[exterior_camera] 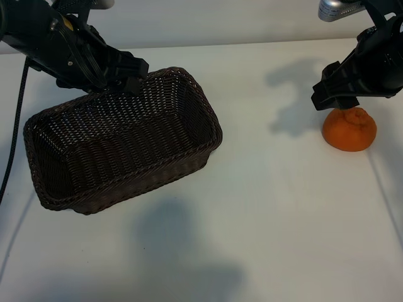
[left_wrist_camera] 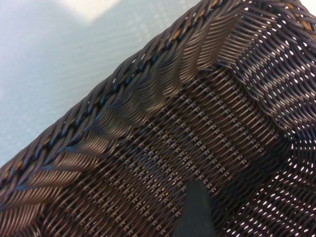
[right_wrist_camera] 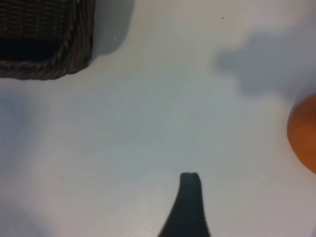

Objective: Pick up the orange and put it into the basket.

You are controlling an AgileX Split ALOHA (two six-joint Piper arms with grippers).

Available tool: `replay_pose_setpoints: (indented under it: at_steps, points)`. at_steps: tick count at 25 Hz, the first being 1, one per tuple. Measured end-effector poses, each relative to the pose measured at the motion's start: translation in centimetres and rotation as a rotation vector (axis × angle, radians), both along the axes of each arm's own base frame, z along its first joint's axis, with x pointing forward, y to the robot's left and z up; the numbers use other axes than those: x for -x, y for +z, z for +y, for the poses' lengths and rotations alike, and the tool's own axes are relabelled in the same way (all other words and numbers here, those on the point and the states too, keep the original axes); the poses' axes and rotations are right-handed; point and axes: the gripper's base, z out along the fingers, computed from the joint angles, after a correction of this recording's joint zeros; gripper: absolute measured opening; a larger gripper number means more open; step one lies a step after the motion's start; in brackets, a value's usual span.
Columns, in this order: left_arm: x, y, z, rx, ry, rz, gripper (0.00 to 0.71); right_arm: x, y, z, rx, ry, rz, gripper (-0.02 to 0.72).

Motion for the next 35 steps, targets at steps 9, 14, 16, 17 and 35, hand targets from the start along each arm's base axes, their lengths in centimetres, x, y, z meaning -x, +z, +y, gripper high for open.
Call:
replay_pose_setpoints:
  at_steps: [9,14,16,17,35]
  points:
    - [0.00,0.00,0.00,0.000,0.000,0.000,0.592,0.04,-0.03,-0.04,0.006,0.002,0.005,0.595]
    - [0.00,0.00,0.00,0.000,0.000,0.000,0.592,0.03,-0.05,-0.11,0.016,0.004,0.003,0.595]
    - [0.00,0.00,0.00,0.000,0.000,0.000,0.592,0.03,-0.05,-0.11,0.016,0.004,0.003,0.595]
    - [0.00,0.00,0.00,0.000,0.000,0.000,0.592,0.03,-0.05,-0.11,0.016,0.004,0.003,0.595]
    - [-0.21,0.12,-0.04,0.042,0.037,-0.008,0.592,0.04,-0.06,-0.14,0.020,0.005,0.003,0.595]
